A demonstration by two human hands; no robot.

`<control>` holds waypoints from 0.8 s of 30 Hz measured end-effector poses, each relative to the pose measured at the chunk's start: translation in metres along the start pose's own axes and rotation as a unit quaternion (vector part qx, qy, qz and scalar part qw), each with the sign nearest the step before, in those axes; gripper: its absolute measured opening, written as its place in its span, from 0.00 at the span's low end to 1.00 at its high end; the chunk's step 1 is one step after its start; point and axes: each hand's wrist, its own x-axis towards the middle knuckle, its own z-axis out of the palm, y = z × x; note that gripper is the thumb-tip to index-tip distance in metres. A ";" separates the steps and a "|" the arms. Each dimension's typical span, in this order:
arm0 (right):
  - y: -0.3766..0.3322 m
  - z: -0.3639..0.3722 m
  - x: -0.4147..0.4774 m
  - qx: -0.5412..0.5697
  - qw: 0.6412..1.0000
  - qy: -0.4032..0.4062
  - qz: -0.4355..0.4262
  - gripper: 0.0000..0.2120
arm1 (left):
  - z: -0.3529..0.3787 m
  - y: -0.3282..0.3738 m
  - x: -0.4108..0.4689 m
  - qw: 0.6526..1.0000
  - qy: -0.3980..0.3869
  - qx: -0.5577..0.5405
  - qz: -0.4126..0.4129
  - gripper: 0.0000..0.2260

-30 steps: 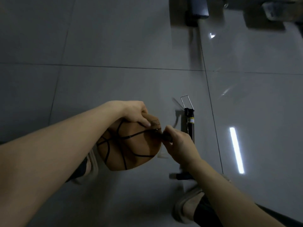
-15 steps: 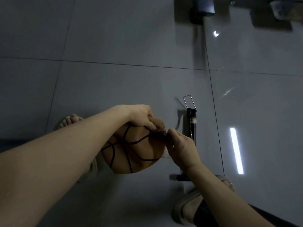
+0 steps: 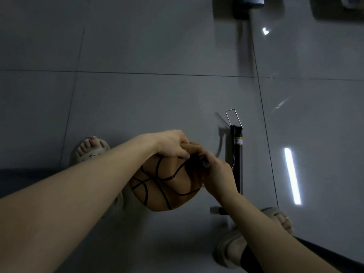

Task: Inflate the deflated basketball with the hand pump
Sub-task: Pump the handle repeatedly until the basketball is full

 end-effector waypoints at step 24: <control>0.017 -0.032 0.026 0.227 0.920 -0.293 0.126 0.25 | 0.004 0.007 -0.010 0.982 0.109 0.153 -0.025 0.30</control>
